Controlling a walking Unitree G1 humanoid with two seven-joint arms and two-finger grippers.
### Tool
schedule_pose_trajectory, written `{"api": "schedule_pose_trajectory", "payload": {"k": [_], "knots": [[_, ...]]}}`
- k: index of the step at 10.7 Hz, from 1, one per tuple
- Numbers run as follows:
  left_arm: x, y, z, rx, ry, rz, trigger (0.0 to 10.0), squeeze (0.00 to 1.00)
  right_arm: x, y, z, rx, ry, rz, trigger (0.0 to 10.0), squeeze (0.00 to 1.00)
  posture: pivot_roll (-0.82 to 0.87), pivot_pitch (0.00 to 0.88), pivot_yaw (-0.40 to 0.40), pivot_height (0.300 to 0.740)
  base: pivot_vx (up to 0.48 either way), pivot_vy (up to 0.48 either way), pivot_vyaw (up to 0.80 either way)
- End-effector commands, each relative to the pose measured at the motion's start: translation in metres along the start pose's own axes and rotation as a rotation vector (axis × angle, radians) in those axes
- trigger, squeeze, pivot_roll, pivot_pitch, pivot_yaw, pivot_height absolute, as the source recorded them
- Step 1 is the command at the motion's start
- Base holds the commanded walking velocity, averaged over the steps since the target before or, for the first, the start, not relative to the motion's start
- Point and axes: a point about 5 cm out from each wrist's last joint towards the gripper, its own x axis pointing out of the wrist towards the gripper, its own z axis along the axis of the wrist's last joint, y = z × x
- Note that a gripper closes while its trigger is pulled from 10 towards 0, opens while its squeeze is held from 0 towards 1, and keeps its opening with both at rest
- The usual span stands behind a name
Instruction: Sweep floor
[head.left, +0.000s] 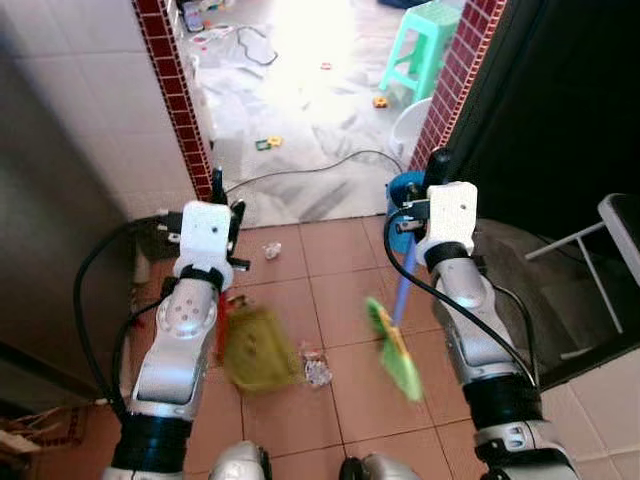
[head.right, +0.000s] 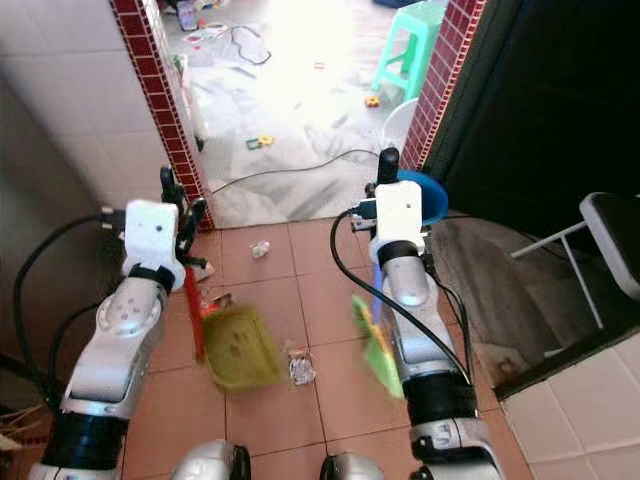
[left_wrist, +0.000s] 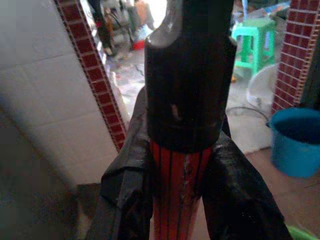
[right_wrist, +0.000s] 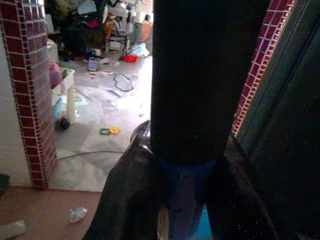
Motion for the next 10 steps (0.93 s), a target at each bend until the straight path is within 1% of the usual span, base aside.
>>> {"api": "schedule_pose_trajectory", "payload": {"k": [1, 3, 4, 6, 7, 8, 9, 10], "knots": [[0.007, -0.004, -0.006, 0.033, -0.014, -0.004, 10.0, 0.00, 0.006, -0.003, 0.016, 0.015, -0.065, 0.002, 10.0, 0.00, 0.02, 0.030, -0.027, 0.740, 0.000, 0.000, 0.00], [0.018, -0.019, -0.015, 0.038, 0.020, -0.059, 10.0, 0.00, 0.009, -0.007, 0.012, 0.036, -0.051, -0.002, 10.0, 0.00, 0.01, 0.037, -0.019, 0.740, 0.000, 0.000, 0.00], [0.030, -0.039, -0.018, 0.020, 0.030, -0.141, 10.0, 0.00, 0.014, -0.003, 0.015, 0.067, -0.057, 0.007, 10.0, 0.00, -0.01, 0.052, -0.018, 0.740, 0.000, 0.000, 0.00], [0.035, -0.049, -0.028, 0.045, 0.017, -0.122, 10.0, 0.00, 0.014, 0.007, 0.014, 0.091, -0.072, 0.045, 10.0, 0.00, -0.02, 0.059, -0.029, 0.740, 0.000, 0.000, 0.00], [0.037, -0.054, -0.029, -0.018, 0.007, -0.100, 10.0, 0.00, 0.014, 0.015, 0.015, 0.190, -0.070, 0.075, 10.0, 0.00, -0.02, 0.058, -0.037, 0.740, 0.000, 0.000, 0.00], [0.036, -0.057, -0.033, -0.020, -0.002, -0.103, 10.0, 0.00, 0.015, 0.020, 0.015, 0.273, -0.061, 0.102, 10.0, 0.00, -0.02, 0.055, -0.042, 0.740, 0.000, 0.000, 0.00], [0.038, -0.058, -0.041, -0.045, 0.050, -0.075, 10.0, 0.00, 0.016, 0.027, 0.018, 0.309, -0.065, 0.159, 10.0, 0.00, -0.02, 0.054, -0.045, 0.740, 0.000, 0.000, 0.00], [0.040, -0.059, -0.041, -0.117, 0.058, -0.086, 10.0, 0.00, 0.016, 0.032, 0.019, 0.329, -0.061, 0.203, 10.0, 0.00, -0.02, 0.053, -0.046, 0.740, 0.000, 0.000, 0.00]]}}
